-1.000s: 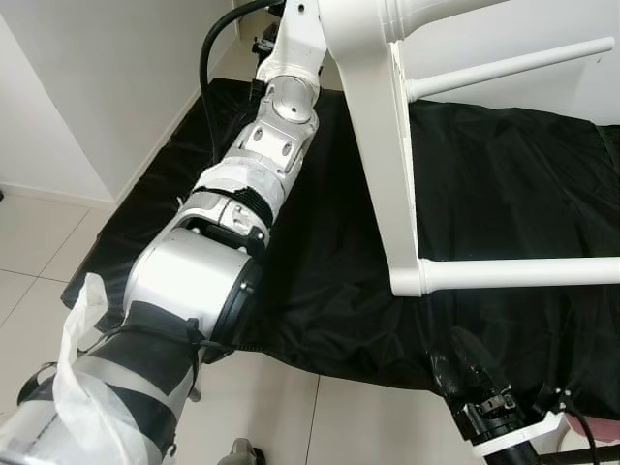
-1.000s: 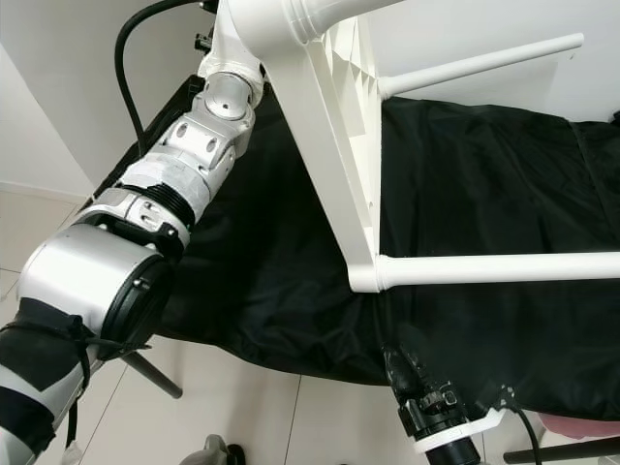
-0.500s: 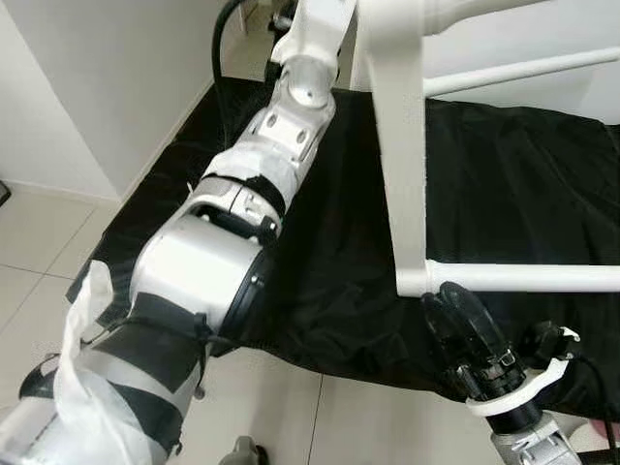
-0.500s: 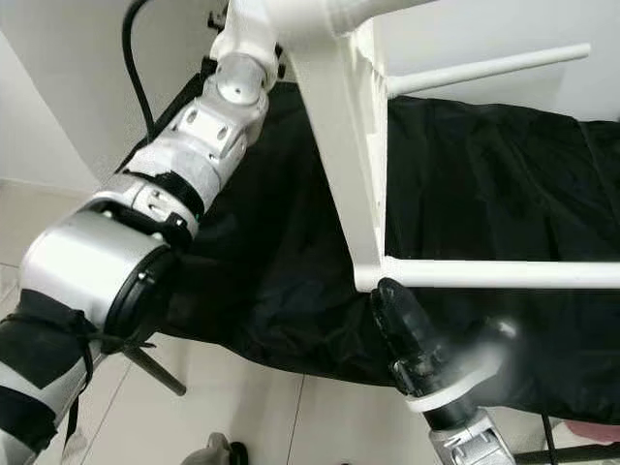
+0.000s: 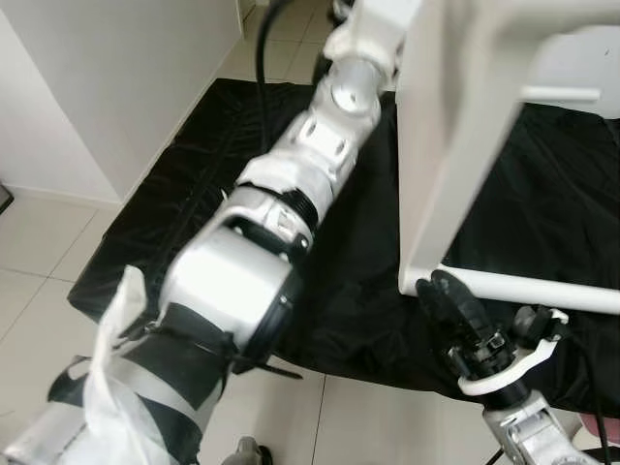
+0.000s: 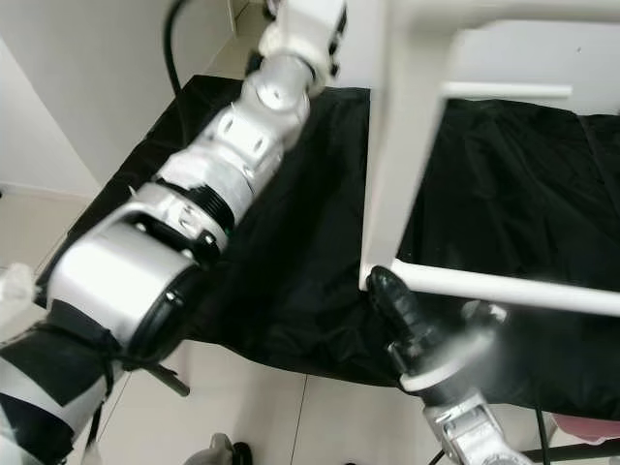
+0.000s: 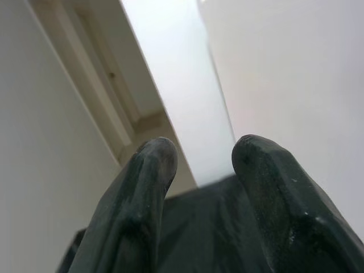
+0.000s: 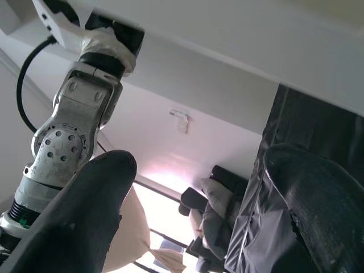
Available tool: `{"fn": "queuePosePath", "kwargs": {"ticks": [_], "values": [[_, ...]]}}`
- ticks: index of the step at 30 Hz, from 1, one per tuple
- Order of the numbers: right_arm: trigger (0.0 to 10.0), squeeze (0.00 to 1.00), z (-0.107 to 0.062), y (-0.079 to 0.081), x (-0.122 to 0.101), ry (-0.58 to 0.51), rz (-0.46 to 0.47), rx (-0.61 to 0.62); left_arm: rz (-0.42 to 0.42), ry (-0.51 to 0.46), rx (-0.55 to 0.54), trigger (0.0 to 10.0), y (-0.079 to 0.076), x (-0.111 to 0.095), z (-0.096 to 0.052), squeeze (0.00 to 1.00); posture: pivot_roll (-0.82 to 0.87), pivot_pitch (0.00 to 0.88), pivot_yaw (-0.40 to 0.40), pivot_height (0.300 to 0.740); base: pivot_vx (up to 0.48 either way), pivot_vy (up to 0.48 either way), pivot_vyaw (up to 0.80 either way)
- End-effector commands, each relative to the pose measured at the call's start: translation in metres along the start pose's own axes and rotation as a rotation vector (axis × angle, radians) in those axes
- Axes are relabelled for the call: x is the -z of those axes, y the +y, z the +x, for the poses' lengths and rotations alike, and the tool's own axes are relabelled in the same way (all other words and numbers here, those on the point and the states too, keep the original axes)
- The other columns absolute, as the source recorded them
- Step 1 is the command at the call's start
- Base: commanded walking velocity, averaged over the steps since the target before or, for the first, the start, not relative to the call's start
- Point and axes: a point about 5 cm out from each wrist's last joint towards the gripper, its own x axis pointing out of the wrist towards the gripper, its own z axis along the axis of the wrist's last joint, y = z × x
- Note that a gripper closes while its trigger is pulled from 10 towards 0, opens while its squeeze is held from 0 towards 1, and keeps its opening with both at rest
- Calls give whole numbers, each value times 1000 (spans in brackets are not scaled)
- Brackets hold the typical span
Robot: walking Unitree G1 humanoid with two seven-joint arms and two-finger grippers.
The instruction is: Building children table
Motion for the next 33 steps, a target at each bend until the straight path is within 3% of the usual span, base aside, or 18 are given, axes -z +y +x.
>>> {"fn": "queuePosePath", "kwargs": {"ticks": [1,7,13,15,19,24,26,30,32,33], "values": [[10000,0,-1,-2,-2,1,-18,10,18,-30,10,10000,0,-5,0,0,8,126,56,740,0,0,0],[10000,0,22,3,-23,-54,-223,51,-46,21,10,10000,15,15,-4,0,16,120,62,740,0,0,0],[10000,0,21,3,-32,-87,-334,101,-101,3,61,10000,25,29,-15,0,20,118,61,740,0,0,0],[10000,0,21,3,-32,-87,-334,101,-101,3,61,10000,25,29,-15,0,20,118,61,740,0,0,0],[10000,0,-7,9,-45,-47,-447,143,-122,21,112,10000,43,57,-37,0,6,121,73,740,0,0,0],[10000,0,-17,9,-51,-21,-516,188,-150,26,160,10000,48,67,-49,0,1,122,76,740,0,0,0],[10000,0,-28,4,-55,19,-601,256,-190,26,206,10000,54,76,-65,0,-21,121,86,740,0,0,0],[10000,0,-28,4,-55,19,-601,256,-190,26,206,10000,54,76,-65,0,-21,121,86,740,0,0,0],[10000,0,-33,2,-64,3,-677,319,-214,36,251,10000,58,87,-86,0,-40,106,87,740,0,0,0],[10000,0,-33,2,-64,3,-677,319,-214,36,251,10000,58,87,-86,0,-40,106,87,740,0,0,0]]}}
